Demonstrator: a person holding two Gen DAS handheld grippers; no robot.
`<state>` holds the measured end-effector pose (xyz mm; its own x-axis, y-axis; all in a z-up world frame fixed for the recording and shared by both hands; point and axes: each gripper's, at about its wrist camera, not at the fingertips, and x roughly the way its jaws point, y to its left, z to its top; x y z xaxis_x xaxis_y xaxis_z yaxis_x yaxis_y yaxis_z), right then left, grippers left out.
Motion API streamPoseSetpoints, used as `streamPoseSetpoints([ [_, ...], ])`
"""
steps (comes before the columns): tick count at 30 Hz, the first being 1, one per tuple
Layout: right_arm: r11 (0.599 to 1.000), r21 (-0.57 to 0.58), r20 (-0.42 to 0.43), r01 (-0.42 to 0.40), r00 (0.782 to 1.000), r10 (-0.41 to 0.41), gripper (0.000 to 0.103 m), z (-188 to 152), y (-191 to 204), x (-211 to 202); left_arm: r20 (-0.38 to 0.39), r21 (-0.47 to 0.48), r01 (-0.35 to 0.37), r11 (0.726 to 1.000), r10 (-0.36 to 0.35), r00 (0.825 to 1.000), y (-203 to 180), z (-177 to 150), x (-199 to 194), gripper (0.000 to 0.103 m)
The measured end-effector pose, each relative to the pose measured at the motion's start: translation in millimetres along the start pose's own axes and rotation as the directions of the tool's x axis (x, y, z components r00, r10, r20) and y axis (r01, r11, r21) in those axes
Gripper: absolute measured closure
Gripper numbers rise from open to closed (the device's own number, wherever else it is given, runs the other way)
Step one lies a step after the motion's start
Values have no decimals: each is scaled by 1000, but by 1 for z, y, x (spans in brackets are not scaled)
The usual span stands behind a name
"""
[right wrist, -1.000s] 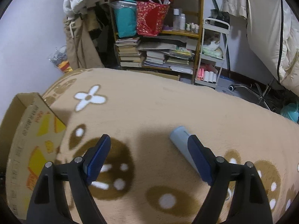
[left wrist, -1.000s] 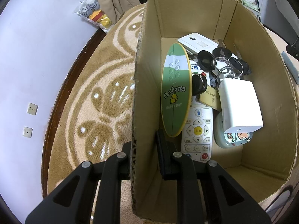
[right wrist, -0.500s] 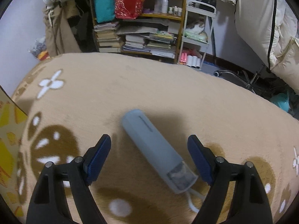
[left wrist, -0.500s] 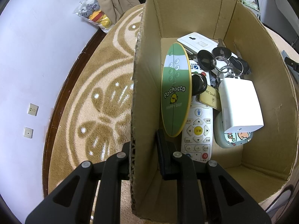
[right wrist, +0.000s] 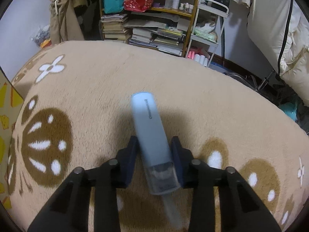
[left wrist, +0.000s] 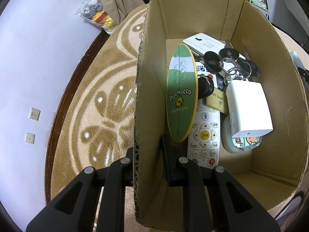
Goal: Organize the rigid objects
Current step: 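Carry the light-blue cylinder into the box and release it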
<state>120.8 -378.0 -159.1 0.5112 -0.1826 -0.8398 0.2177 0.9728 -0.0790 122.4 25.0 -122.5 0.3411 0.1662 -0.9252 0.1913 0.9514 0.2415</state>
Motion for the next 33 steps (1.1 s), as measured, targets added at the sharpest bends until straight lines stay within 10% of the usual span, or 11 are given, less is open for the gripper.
streamPoseSetpoints([
  [17,989,108,131,-102,987,87,73,-16,20,-58,1,1,-2,1000,2,1000,-1,-1,0,86],
  [33,954,41,293,-298,916,273,73,7,86,-126,1,1,-3,1000,3,1000,-1,-1,0,86],
])
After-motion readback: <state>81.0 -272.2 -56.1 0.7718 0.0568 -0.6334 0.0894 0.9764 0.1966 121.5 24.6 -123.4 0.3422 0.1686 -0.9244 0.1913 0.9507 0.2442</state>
